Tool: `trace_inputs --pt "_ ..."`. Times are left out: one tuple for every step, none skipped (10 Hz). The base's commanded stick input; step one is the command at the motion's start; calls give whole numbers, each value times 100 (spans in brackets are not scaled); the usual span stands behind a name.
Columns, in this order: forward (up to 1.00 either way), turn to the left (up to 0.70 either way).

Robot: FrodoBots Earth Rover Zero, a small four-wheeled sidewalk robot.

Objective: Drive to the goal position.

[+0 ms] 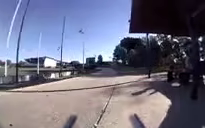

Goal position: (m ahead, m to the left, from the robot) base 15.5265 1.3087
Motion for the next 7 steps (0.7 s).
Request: trace_inputs --pt "0 45" --pt "0 45" --pt "0 45" --pt "0 45" --pt "0 45" --pt "0 45" --pt "0 45"
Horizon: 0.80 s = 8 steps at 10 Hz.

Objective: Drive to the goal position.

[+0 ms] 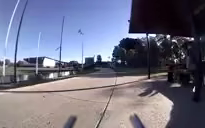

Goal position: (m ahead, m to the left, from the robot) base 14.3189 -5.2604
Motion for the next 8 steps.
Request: trace_inputs --pt "0 45" --pt "0 45" --pt "0 45" --pt "0 45" --pt "0 45" --pt "0 45" --pt "0 45" --pt "0 45"
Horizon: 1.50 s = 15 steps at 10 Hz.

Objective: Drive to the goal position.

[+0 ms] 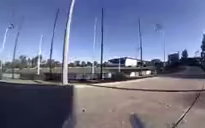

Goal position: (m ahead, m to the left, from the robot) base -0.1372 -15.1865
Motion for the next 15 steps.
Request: trace_inputs --pt "0 45" --pt "0 45" --pt "0 45" --pt "0 45" --pt "0 45" --pt "0 45" --pt "0 45" --pt "0 45" --pt "0 45" --pt "0 45" --pt "100 27" --pt "100 27" --pt "100 27" --pt "100 27" --pt "100 27"
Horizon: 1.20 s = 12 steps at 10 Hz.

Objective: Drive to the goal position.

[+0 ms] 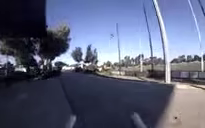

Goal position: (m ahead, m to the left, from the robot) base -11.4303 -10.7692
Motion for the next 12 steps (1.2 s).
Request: trace_inputs --pt "100 27" --pt "100 27" --pt "100 0" --pt "100 0" --pt "100 0" --pt "100 0" --pt "100 0" --pt "100 0" --pt "100 0" --pt "100 3" --pt "100 14" --pt "100 25"
